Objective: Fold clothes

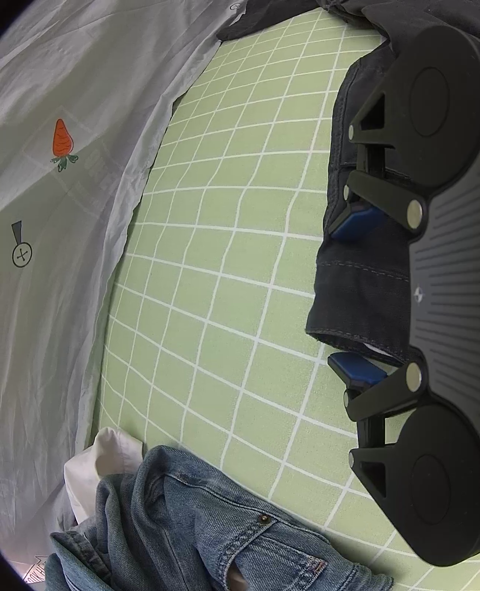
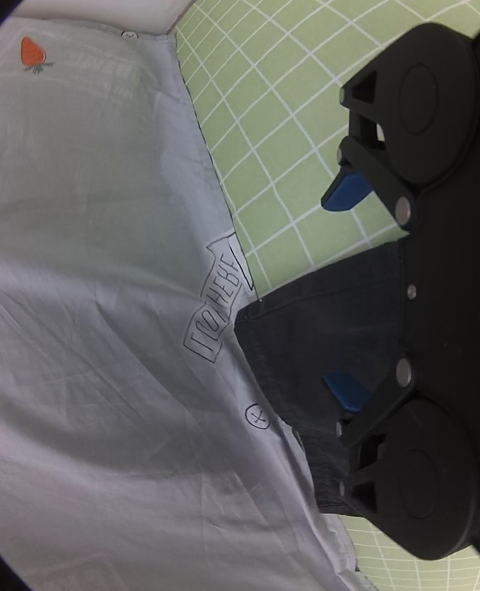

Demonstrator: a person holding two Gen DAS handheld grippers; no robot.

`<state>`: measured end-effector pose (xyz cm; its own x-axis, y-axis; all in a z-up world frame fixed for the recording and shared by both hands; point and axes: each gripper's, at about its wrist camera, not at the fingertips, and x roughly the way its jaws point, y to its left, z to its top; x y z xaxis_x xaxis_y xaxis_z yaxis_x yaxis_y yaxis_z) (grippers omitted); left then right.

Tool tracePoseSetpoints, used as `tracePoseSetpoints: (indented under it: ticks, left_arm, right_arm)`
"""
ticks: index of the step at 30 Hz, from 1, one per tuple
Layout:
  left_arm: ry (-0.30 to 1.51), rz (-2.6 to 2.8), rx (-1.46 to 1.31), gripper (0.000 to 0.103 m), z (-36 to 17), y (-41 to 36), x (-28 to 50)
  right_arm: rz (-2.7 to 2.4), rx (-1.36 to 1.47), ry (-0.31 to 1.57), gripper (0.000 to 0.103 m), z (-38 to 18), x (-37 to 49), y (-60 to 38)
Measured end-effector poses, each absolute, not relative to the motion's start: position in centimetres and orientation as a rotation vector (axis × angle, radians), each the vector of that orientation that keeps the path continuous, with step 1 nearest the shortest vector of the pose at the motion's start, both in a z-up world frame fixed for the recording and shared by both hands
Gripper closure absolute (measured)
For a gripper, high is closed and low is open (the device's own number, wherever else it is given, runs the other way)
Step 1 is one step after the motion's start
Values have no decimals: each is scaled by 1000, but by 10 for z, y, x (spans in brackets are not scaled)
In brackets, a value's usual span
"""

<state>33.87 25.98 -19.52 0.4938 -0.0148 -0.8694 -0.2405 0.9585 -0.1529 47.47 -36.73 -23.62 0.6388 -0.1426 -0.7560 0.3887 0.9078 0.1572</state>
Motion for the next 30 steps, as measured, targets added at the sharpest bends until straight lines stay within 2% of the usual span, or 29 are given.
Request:
tracePoseSetpoints:
  ticks: [2, 3, 4, 5, 6, 7, 8, 9, 13, 19, 23, 26, 30]
  left_arm:
    - [1048, 137, -276, 35, -195, 260, 339]
    - [1046, 137, -286, 35, -194, 261, 338]
    - [1044, 138, -297, 37, -194, 262, 338]
    - [1038, 138, -308, 44, -194, 263, 336]
    - [1018, 139, -308, 50, -193, 262, 334]
    - [999, 140, -309, 61, -192, 261, 332]
    - [983, 131, -311, 66, -192, 260, 330]
    - [976, 138, -303, 67, -191, 258, 330]
    - [931, 200, -236, 76, -181, 247, 328]
    - [719, 345, -212, 78, -124, 260, 304]
    - [600, 433, -230, 79, -101, 275, 286]
    - [613, 495, -199, 79, -109, 275, 286]
    - [746, 457, -333, 79, -150, 286, 290]
  right_arm:
    - [-316, 245, 880, 22, -249, 486, -357]
    - [-308, 243, 903, 33, -252, 490, -355]
    - [-309, 245, 901, 34, -252, 490, -353]
    - [-308, 246, 899, 42, -252, 490, -351]
    - [-301, 234, 896, 54, -252, 490, -350]
    - [-296, 209, 895, 60, -251, 490, -348]
    - [-277, 198, 889, 80, -249, 488, -348]
    - [-259, 188, 883, 95, -246, 486, -348]
    - [-261, 112, 757, 96, -215, 469, -345]
    - [-373, -41, 401, 97, -109, 412, -358]
    - [-427, 17, 277, 98, -63, 372, -390]
    - [-487, -5, 346, 98, -83, 354, -397]
    - [-649, 81, 627, 96, -149, 345, -421]
